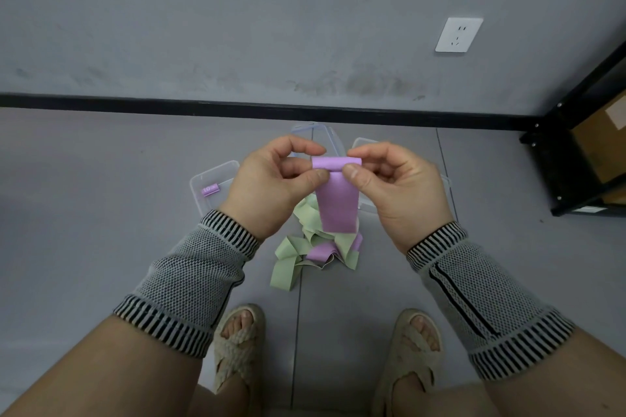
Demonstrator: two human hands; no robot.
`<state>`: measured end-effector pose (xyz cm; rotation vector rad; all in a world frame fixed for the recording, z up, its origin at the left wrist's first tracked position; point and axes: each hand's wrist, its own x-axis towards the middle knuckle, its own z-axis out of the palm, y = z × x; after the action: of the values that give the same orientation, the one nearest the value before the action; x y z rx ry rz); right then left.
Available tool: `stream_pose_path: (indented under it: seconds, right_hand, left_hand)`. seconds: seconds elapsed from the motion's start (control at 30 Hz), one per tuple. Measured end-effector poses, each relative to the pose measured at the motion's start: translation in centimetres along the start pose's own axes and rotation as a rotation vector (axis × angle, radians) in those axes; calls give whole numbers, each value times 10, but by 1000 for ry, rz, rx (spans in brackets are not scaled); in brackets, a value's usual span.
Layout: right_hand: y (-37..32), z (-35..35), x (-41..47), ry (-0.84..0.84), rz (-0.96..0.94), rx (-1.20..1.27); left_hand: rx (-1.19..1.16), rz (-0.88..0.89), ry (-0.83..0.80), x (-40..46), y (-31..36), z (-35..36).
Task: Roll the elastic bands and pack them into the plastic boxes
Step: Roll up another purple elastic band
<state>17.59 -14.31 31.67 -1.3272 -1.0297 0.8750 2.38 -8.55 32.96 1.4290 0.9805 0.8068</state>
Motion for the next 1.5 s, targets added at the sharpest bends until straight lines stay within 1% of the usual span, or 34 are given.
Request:
stream_pose_path:
  seconds: [0.17,0.33,0.5,0.73,0.8,0.9,1.1,1.2,1.3,1.5]
  right_hand:
    - [-1,-1,0,-27,-13,37]
    - [-3,-6,1,-58,87,87]
    - [0,-7,3,-35,94,55]
    - [0,-6,3,-24,49,66]
    - [-1,-5,2,-21,42,58]
    - [0,-2,1,8,94,74]
    - [1,4,0,9,136,-15]
    - [4,4,2,15,174,-43]
    - [6,1,3,29,165,-85]
    - [6,-5,5,-34,149,-115]
  left_hand:
    - [19,28,-15,0,0,-2]
    - [-2,40,8,1,-2,-4]
    - [13,53,0,1,-1,-2]
    - [-51,-51,22,1,0,-1]
    - [-30,-52,37,1,0,-1]
    - [-30,-48,83,3,-1,-1]
    - [-123,-91,99,4,-1,-2]
    - [-127,-104,105,4,-1,-3]
    - [-99,-104,104,3,0,-3]
    - [-63,-84,107,3,0,-1]
